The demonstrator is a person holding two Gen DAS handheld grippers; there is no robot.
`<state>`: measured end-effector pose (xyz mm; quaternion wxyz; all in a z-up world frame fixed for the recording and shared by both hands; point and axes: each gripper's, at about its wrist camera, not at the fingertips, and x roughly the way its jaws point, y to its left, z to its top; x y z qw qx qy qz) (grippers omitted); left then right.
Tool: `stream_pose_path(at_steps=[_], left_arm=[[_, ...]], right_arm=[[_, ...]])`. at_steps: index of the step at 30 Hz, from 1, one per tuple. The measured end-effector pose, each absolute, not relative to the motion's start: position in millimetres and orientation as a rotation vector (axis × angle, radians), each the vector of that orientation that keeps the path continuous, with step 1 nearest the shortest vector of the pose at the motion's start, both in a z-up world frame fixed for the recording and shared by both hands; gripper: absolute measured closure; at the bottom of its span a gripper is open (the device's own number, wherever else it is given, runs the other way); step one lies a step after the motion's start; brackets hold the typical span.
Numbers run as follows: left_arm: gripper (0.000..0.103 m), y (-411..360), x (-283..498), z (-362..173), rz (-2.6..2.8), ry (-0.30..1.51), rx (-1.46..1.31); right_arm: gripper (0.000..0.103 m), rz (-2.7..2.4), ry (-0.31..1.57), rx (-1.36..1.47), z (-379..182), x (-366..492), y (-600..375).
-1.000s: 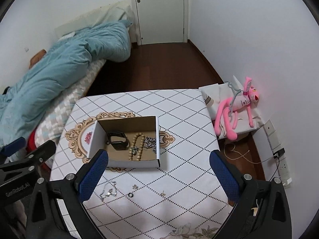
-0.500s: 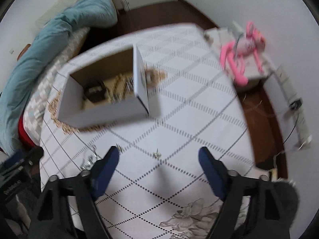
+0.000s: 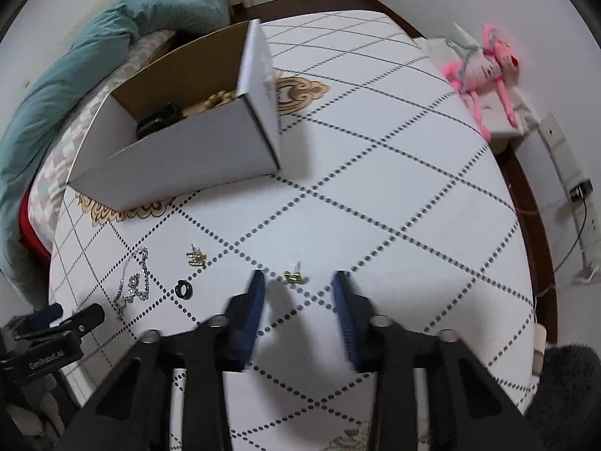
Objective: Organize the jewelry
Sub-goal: 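Grasp the silver necklace with the left tool while the right tool grasps a gold stud earring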
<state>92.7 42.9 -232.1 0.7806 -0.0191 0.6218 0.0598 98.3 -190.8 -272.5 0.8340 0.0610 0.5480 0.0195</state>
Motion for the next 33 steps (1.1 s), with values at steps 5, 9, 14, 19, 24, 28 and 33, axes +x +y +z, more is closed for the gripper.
stream_pose_path(at_steps=[5, 9, 14, 19, 24, 28, 33], left_arm=[[0.005, 37.4, 87.6, -226.2, 0.083, 1.323, -0.028], [0.005, 27.7, 81.6, -223.7, 0.027, 1.322, -0.021], [0.015, 1.8, 87.5, -229.3, -0.038, 1.338, 0.025], [0.065, -18.8, 86.4, -225.5, -0.109, 1.313, 0.068], [0.099, -22.3, 89.5, -221.1, -0.132, 1.334, 0.04], [0.099, -8.9, 85.7, -213.7, -0.137, 1.337, -0.024], [0.099, 7.8, 76.3, -184.3, -0.145, 1.285, -0.092]], right_arm=[[0.094, 0.031, 1.158, 0.106, -271.4, 95.1, -185.7], [0.094, 0.031, 1.156, 0.148, -268.4, 89.7, -191.5], [0.094, 0.019, 1.155, 0.178, -265.9, 88.1, -200.8], [0.094, 0.001, 1.163, 0.19, -267.5, 87.3, -205.3], [0.094, 0.002, 1.169, 0.21, -267.0, 86.8, -207.7], [0.094, 0.018, 1.151, 0.223, -257.8, 84.6, -206.1], [0.094, 0.051, 1.12, 0.241, -239.0, 83.8, -204.3]])
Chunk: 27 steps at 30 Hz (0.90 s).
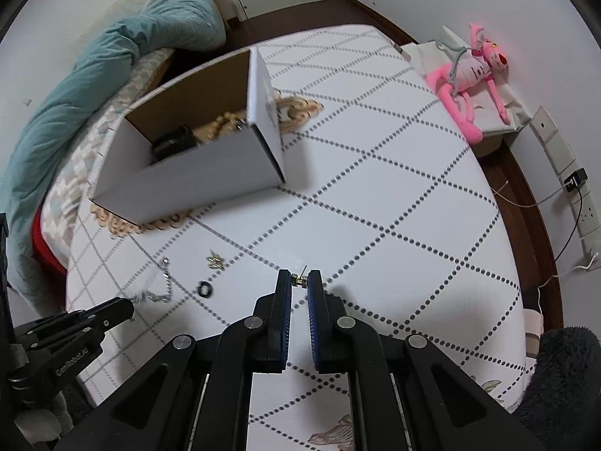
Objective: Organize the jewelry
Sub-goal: 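Grasp the silver necklace with the left tool while the right tool grasps a gold stud earring, then lower the necklace into the box with the left tool while the right tool releases the earring there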
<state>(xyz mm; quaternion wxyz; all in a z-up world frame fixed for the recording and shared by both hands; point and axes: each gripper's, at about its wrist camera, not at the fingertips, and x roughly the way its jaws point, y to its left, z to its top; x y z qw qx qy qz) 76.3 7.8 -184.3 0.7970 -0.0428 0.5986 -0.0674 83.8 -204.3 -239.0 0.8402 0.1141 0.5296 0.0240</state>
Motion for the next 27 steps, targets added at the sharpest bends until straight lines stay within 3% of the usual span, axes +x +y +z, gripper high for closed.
stream_pose_path(at_steps=[18, 27], left_arm=[[0.099, 14.1, 137.2, -50.6, -0.295, 1.029, -0.189], [0.099, -5.0, 199.9, -69.1, -0.307, 1.092, -0.129]], right_arm=[[0.094, 0.224, 0.989, 0.257, -135.9, 109.2, -188.3], [0.094, 0.273, 1.026, 0.215, -122.0, 178.9, -176.0]])
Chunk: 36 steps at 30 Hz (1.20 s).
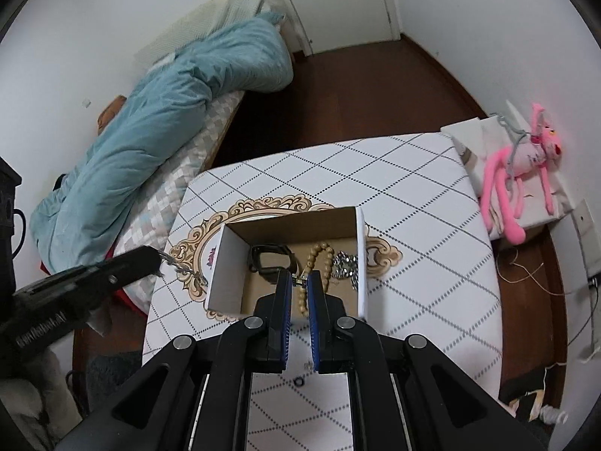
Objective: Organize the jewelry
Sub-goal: 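Lower the necklace into the box with the left tool while the right tool releases the earring there, then withdraw from the box and grasp the second gold earring with the right tool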
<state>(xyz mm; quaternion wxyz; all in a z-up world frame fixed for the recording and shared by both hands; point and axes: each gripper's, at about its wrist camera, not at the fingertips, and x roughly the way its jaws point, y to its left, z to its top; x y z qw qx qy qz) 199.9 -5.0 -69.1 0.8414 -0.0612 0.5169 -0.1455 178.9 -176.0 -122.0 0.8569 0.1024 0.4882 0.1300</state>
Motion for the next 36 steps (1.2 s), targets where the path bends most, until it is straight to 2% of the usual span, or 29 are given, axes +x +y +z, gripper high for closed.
stream_pose_path(at_steps=[10, 13, 14, 15, 16, 17, 18, 22, 25, 26, 27, 28, 29, 30, 36], left_arm=[[0.096, -2.3, 228.7, -123.7, -0.188, 1.265, -0.098], [0.091, -0.4, 233.9, -133.4, -0.138, 1.298, -0.079], [0.083, 0.7, 235.0, -135.7, -0.113, 1.3, -0.064], [0.064, 2.4, 235.9, -137.8, -0.093, 1.3, -0.055], [0.053, 5.0, 236.4, -139.2, -0.077, 1.298, -0.056], [0.034, 7.5, 236.3, -139.8, -0.062, 1.293, -0.057], [0.032, 10.1, 235.2, -139.3, -0.049, 1.277, -0.056], [0.031, 14.3, 233.8, -141.3, -0.023, 1.257, -0.042], [0.015, 18.3, 230.9, -142.9, -0.002, 1.232, -0.044], [0.007, 19.6, 229.0, -143.1, 0.008, 1.221, -0.04], [0.001, 20.6, 227.8, -143.6, 0.013, 1.214, -0.037], [0.0, 22.0, 226.4, -144.4, 0.018, 1.207, -0.032], [0.0, 23.0, 225.1, -145.2, 0.027, 1.203, -0.025], [0.0, 23.2, 223.8, -145.7, 0.034, 1.2, -0.02], [0.0, 24.2, 214.9, -139.8, 0.046, 1.171, -0.01]], right_arm=[[0.094, 0.257, 1.184, 0.162, -165.3, 240.9, -171.4], [0.093, 0.238, 1.213, 0.14, -174.1, 256.7, -170.5], [0.093, 0.225, 1.217, 0.125, -175.9, 260.6, -169.9], [0.089, 0.215, 1.215, 0.115, -176.9, 263.8, -170.0], [0.086, 0.211, 1.214, 0.114, -177.6, 265.8, -170.4], [0.076, 0.203, 1.209, 0.117, -178.0, 267.2, -172.3], [0.068, 0.193, 1.205, 0.111, -178.1, 267.9, -173.6], [0.063, 0.187, 1.205, 0.123, -179.7, 267.1, -178.4], [0.053, 0.167, 1.199, 0.111, -181.3, 261.8, -180.3], [0.043, 0.156, 1.193, 0.099, -181.6, 258.8, -180.8], [0.028, 0.147, 1.189, 0.086, -181.9, 255.8, -180.9], [0.02, 0.127, 1.185, 0.062, -182.7, 251.6, -180.9], [0.005, 0.111, 1.182, 0.045, -183.7, 248.0, -180.8], [0.0, 0.089, 1.178, 0.02, -185.4, 242.6, -180.3], [0.0, 0.067, 1.163, -0.021, -185.9, 223.0, -178.2]])
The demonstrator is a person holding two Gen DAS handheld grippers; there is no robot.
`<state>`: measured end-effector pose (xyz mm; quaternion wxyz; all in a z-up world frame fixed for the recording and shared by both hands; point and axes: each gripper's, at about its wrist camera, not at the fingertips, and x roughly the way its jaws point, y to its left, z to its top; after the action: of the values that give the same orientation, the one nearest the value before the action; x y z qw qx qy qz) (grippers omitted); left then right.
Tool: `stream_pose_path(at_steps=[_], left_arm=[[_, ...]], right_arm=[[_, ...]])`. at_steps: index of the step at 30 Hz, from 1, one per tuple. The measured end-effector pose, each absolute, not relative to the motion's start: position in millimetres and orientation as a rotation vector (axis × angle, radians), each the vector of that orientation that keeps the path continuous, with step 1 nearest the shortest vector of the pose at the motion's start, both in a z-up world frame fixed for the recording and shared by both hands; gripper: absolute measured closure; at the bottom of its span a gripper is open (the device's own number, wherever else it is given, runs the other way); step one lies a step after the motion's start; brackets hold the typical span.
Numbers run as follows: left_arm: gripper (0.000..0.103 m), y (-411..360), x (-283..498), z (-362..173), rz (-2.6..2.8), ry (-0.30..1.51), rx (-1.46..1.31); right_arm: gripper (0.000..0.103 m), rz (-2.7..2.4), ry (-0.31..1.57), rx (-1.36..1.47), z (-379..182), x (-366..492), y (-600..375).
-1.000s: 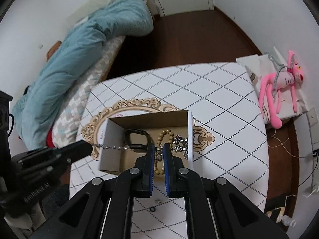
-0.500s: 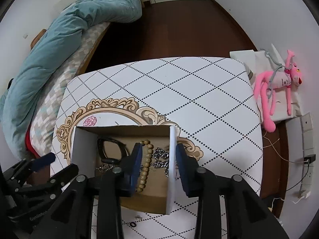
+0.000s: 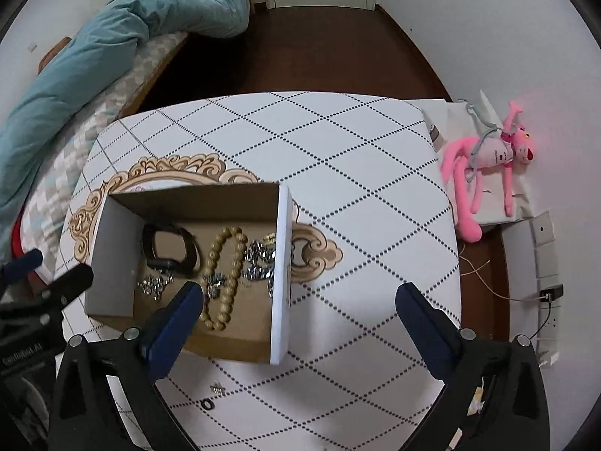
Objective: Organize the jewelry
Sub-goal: 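Withdraw from the box and grasp the second gold earring with the right tool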
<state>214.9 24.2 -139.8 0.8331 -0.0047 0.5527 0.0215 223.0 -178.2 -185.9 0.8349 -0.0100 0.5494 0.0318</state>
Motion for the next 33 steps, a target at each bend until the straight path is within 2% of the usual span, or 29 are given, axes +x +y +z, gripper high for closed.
stream_pose_path(at_steps=[13, 20, 22, 23, 24, 29, 31, 33], left_arm=[[0.0, 32.1, 170.5, -95.9, 0.053, 1.06, -0.023], [0.0, 31.3, 134.8, -138.7, 0.087, 1.135, 0.035], [0.0, 31.3, 129.8, -162.1, 0.076, 1.195, 0.038], [0.0, 31.2, 128.3, -174.8, 0.076, 1.23, 0.047], [0.0, 31.3, 126.4, -184.0, 0.072, 1.255, 0.053], [0.0, 35.8, 121.9, -227.2, 0.085, 1.36, 0.059], [0.0, 37.3, 122.1, -232.8, 0.094, 1.37, 0.063], [0.0, 38.9, 122.1, -235.9, 0.102, 1.372, 0.064]], right_arm=[[0.0, 0.076, 1.066, 0.026, -144.1, 170.8, -174.1], [0.001, 0.106, 1.155, 0.057, -189.5, 134.0, -161.3], [0.013, 0.111, 1.184, 0.061, -207.8, 129.6, -157.6], [0.025, 0.116, 1.205, 0.065, -218.6, 127.9, -155.1], [0.032, 0.125, 1.226, 0.075, -229.3, 126.5, -153.2], [0.043, 0.156, 1.26, 0.073, -257.9, 123.4, -141.3], [0.046, 0.165, 1.265, 0.065, -263.6, 123.1, -136.4], [0.054, 0.175, 1.266, 0.056, -268.5, 123.7, -130.5]])
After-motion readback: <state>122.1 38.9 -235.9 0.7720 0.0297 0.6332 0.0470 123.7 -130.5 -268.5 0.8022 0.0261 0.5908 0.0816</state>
